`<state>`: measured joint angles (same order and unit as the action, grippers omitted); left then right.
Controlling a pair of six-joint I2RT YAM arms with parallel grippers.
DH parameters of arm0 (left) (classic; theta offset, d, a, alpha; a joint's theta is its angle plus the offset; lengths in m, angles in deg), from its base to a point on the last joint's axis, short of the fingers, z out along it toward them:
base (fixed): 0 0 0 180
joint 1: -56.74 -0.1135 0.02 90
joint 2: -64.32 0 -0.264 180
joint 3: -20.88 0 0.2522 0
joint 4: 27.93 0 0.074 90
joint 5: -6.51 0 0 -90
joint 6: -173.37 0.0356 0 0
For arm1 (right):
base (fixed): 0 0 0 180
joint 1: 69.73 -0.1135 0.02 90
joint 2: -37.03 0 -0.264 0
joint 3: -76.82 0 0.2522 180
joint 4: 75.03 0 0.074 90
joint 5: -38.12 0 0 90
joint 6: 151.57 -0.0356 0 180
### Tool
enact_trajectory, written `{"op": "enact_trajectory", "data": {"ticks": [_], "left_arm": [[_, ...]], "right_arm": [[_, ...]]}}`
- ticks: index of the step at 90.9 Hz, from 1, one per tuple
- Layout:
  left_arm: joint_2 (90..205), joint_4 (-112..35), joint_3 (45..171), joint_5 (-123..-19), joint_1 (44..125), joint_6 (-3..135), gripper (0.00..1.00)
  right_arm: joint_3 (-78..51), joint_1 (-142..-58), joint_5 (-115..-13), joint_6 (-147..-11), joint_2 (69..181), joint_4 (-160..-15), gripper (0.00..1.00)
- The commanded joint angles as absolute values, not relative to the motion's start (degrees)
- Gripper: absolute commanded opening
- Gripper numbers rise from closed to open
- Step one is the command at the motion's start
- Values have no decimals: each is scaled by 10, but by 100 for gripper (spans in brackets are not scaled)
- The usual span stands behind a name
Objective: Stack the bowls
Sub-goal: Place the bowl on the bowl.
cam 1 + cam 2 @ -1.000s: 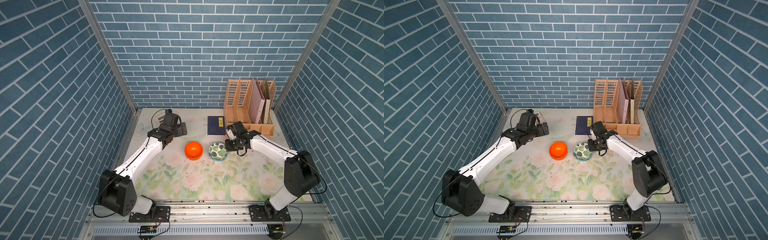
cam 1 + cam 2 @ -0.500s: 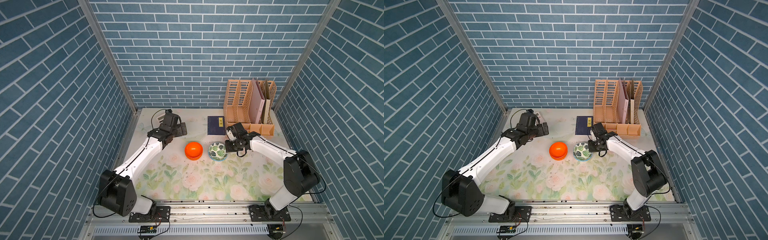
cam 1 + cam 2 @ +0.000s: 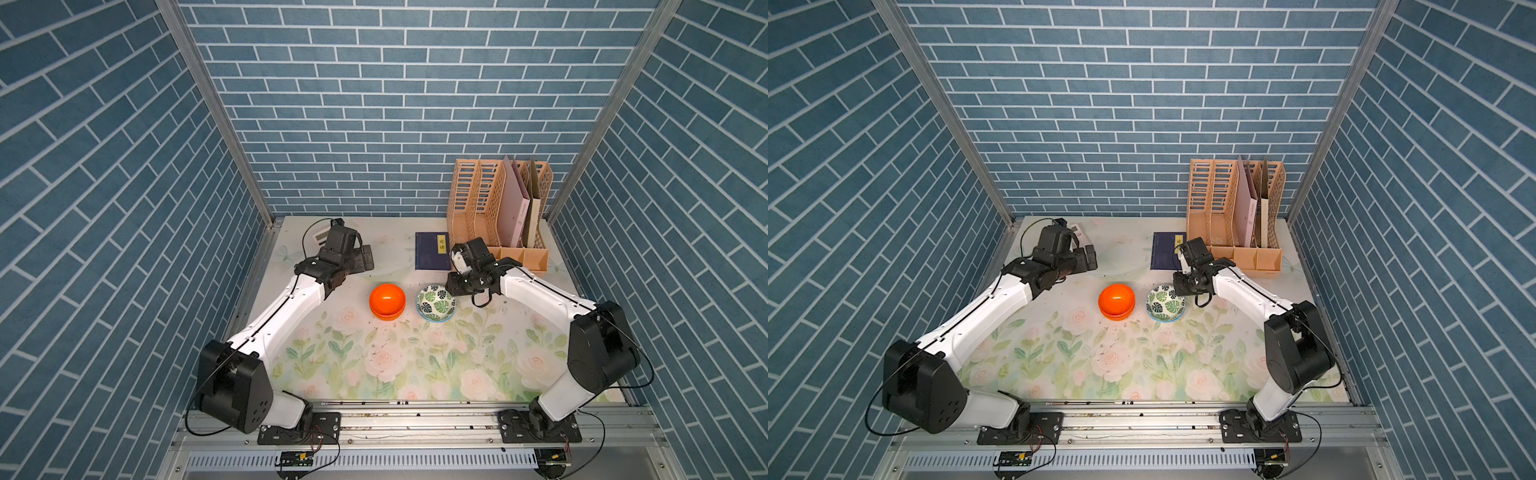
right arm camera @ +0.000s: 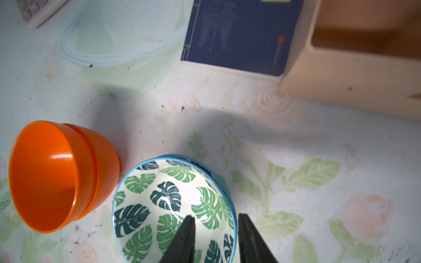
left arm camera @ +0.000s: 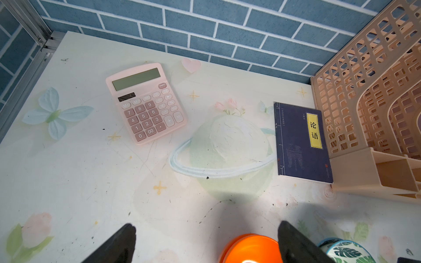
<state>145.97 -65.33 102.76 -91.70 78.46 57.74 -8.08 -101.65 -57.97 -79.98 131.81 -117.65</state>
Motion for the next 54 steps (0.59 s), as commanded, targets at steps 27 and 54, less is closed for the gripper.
{"op": "enact_trajectory", "data": {"ticks": [27, 54], "left_arm": [[1456, -656, 1019, -928, 782, 590, 100], [1459, -653, 1018, -925, 782, 589, 100]], "right_arm": [[-126, -1043, -554, -739, 1384, -1162, 38], [-121, -1049, -546, -743, 1398, -1146, 37]]}}
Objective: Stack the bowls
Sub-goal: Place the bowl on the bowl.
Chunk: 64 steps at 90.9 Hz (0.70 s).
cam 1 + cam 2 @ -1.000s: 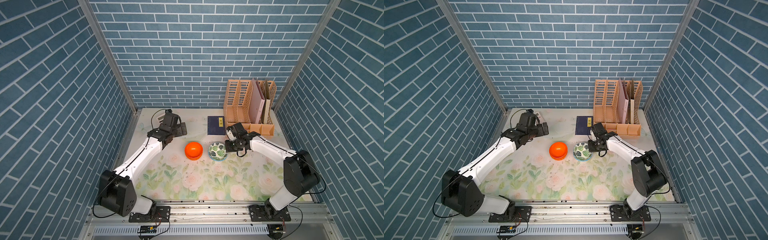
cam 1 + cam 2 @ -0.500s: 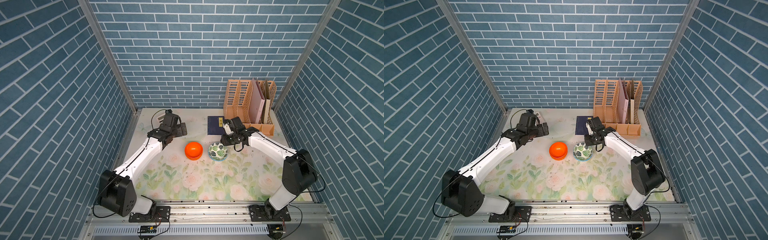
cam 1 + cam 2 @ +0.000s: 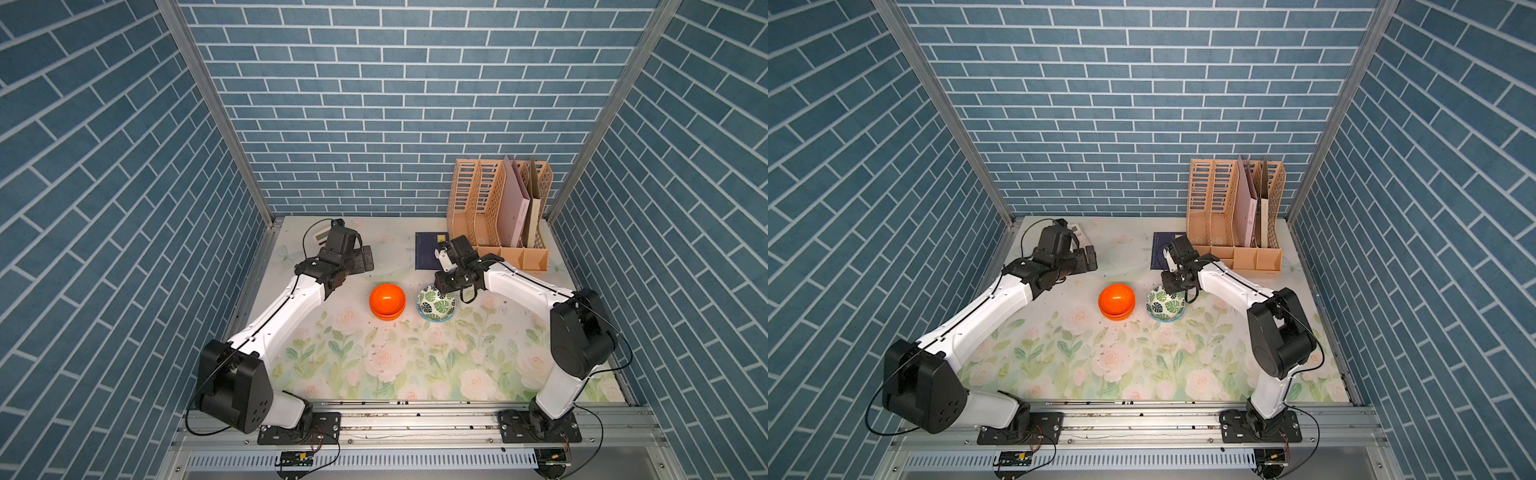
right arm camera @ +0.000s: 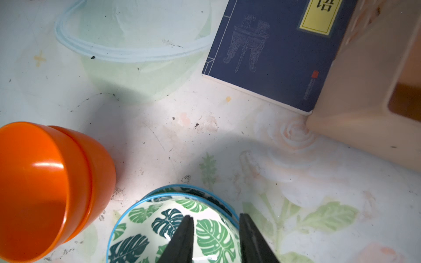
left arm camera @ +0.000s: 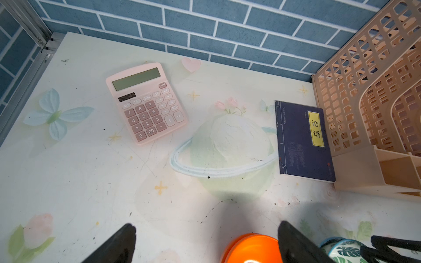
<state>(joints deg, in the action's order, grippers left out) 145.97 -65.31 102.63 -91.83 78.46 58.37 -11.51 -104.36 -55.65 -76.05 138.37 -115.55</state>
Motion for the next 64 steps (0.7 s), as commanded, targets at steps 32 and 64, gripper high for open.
{"op": "enact_trajectory", "data": {"ticks": [32, 64], "left_arm": [[1456, -655, 1021, -929, 782, 592, 100], [1455, -656, 1022, -930, 782, 592, 100]], "right_arm": [[-126, -1053, -548, -741, 1408, -1146, 37], [-142, -1053, -542, -743, 1420, -1150, 36]]}}
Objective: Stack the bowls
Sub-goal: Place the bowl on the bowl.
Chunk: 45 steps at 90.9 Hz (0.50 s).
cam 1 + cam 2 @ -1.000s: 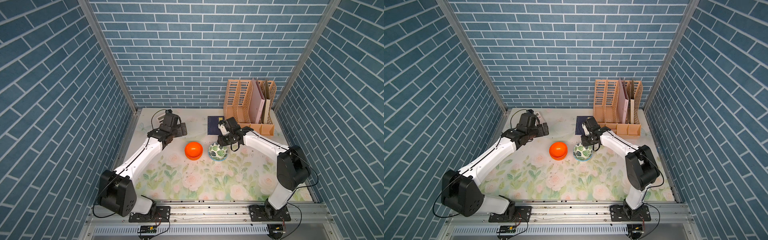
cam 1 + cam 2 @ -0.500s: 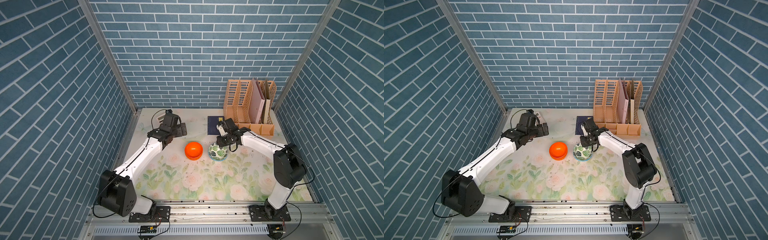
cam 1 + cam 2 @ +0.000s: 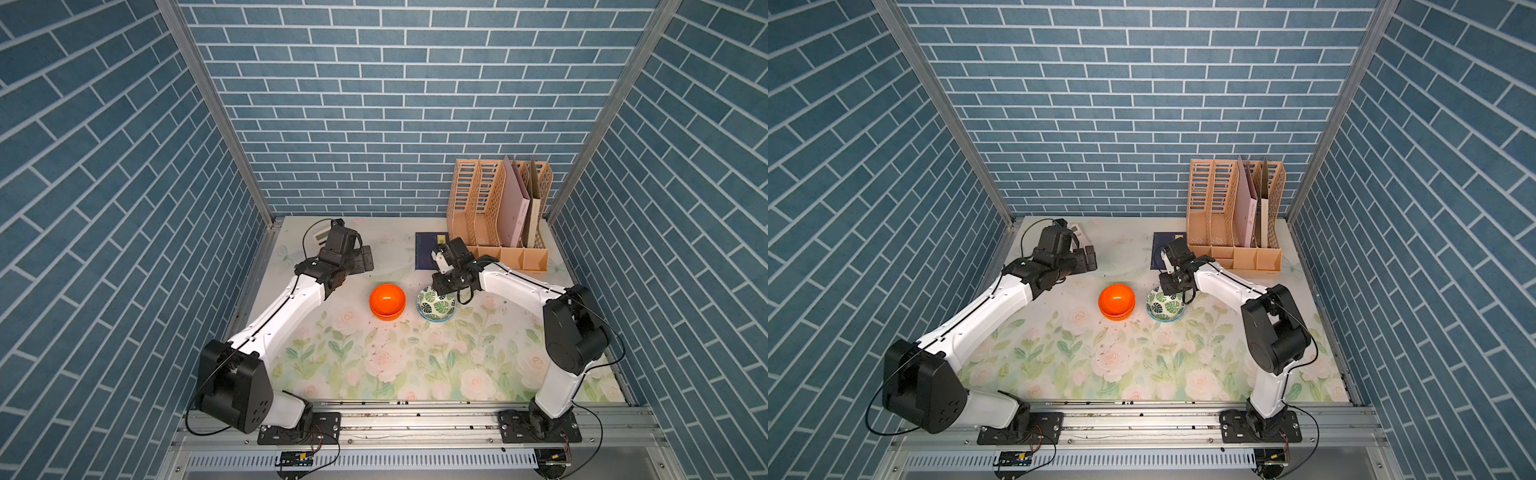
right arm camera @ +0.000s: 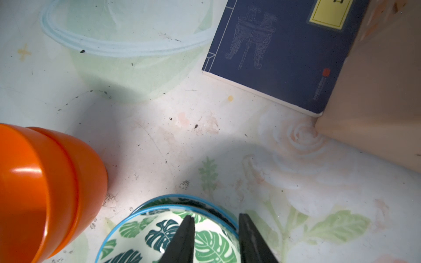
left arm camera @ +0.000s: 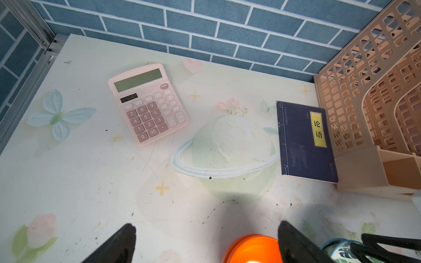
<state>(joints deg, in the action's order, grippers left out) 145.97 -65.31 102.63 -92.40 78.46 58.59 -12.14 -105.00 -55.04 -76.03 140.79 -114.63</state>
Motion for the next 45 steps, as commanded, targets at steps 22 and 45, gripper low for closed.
{"op": "enact_trajectory", "data": {"ticks": [22, 45], "left_arm": [[1455, -653, 1020, -928, 782, 593, 100], [1455, -653, 1020, -929, 780, 595, 100]], "right_arm": [[-146, -1056, -541, -740, 1420, -1153, 37], [-169, -1072, -523, -733, 1442, -1168, 37]]}}
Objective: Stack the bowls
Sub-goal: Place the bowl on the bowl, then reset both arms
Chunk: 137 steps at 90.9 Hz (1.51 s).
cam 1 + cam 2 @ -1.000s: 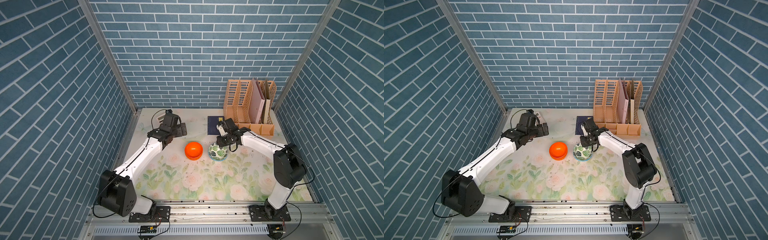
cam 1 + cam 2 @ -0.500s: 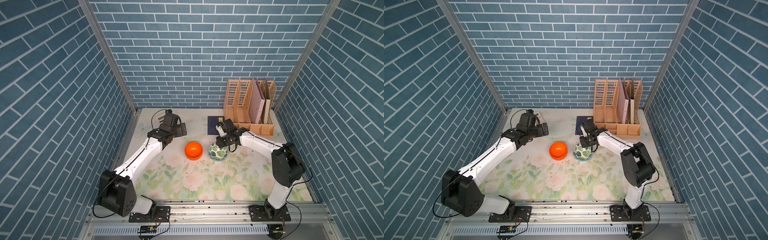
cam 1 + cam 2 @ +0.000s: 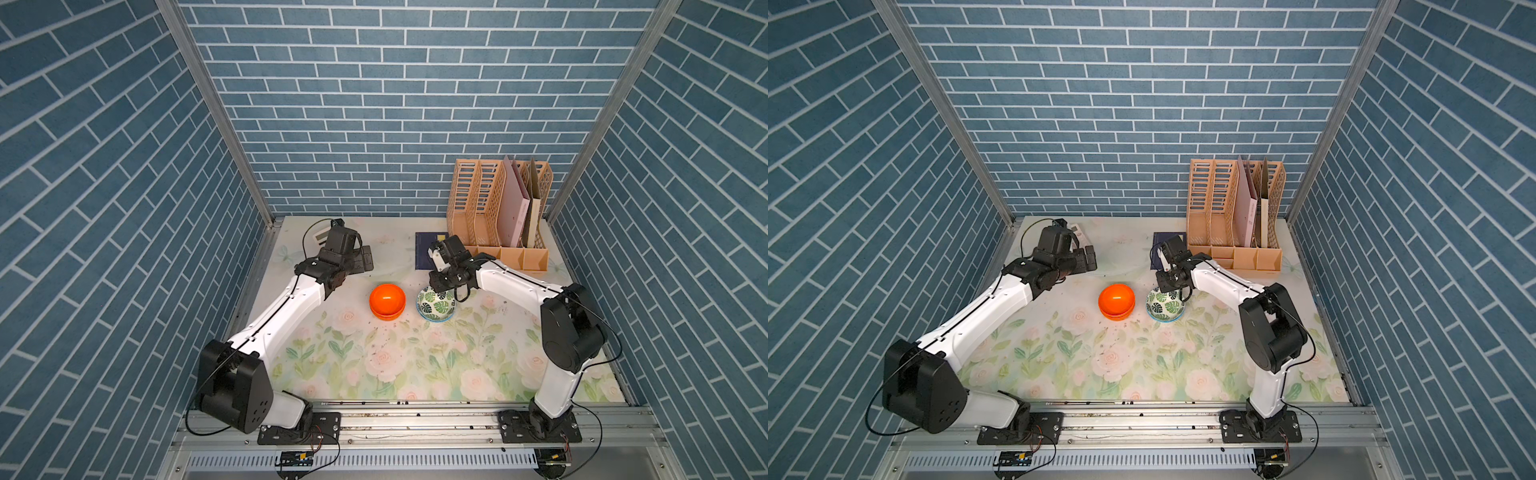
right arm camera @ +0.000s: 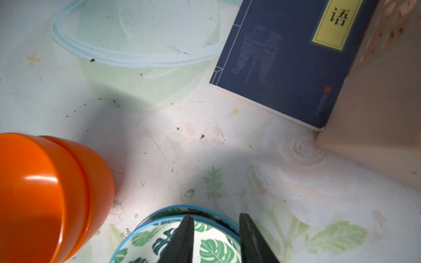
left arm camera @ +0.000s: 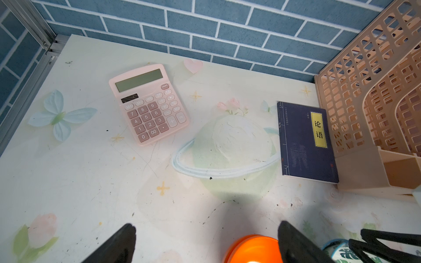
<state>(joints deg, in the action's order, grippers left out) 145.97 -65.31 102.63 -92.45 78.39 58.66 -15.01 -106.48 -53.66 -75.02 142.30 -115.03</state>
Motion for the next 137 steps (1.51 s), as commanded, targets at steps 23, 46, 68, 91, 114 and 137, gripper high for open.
{"op": "enact_trajectory", "data": {"ticks": [23, 46, 68, 91, 114, 137], "left_arm": [[1450, -652, 1014, -928, 775, 596, 100], [1445, -650, 1011, -926, 772, 596, 100], [1449, -651, 1011, -931, 771, 599, 100], [1467, -646, 1028, -977, 744, 596, 100], [1465, -565, 983, -1101, 722, 636, 100], [1446, -365, 851, -1107, 686, 729, 100]], "right_arm": [[-166, -1074, -516, -730, 1443, -1172, 37], [-163, -1075, -509, -732, 1433, -1166, 38], [-143, -1071, -486, -753, 1381, -1139, 42], [-51, -1015, -454, -812, 1287, -1050, 99], [93, -927, -343, -825, 1166, -927, 100], [268, -805, -304, -710, 1055, -720, 100]]}}
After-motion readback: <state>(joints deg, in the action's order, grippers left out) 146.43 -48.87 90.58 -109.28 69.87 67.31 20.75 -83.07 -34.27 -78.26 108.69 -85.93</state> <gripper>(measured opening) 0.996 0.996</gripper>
